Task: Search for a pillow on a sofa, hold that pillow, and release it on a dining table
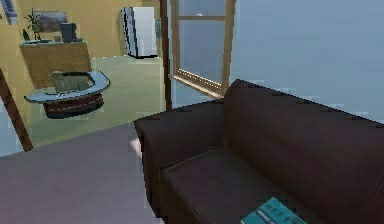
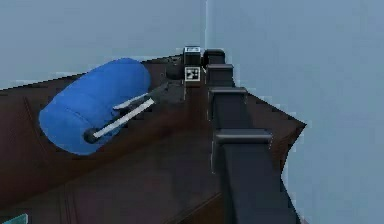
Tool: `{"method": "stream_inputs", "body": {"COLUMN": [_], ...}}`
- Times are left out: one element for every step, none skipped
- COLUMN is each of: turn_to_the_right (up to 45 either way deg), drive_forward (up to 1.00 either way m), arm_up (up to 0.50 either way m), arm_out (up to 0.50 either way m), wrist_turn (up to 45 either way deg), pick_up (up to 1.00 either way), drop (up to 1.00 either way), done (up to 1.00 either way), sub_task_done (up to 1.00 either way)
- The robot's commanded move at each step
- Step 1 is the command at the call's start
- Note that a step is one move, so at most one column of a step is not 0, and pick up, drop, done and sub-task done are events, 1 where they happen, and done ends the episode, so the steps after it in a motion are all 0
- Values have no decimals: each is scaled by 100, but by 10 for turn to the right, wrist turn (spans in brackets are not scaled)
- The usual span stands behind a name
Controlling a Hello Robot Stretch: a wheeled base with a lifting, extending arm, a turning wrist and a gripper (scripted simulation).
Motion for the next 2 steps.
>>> {"method": "stream_inputs", "body": {"turn_to_the_right": [0, 0], "drive_forward": [0, 0], "arm_up": [0, 0], "arm_out": [0, -30], "wrist_turn": [-420, 0], "pick_up": [0, 0], "drop": [0, 0], "done": [0, 0], "sub_task_done": [0, 0]}}
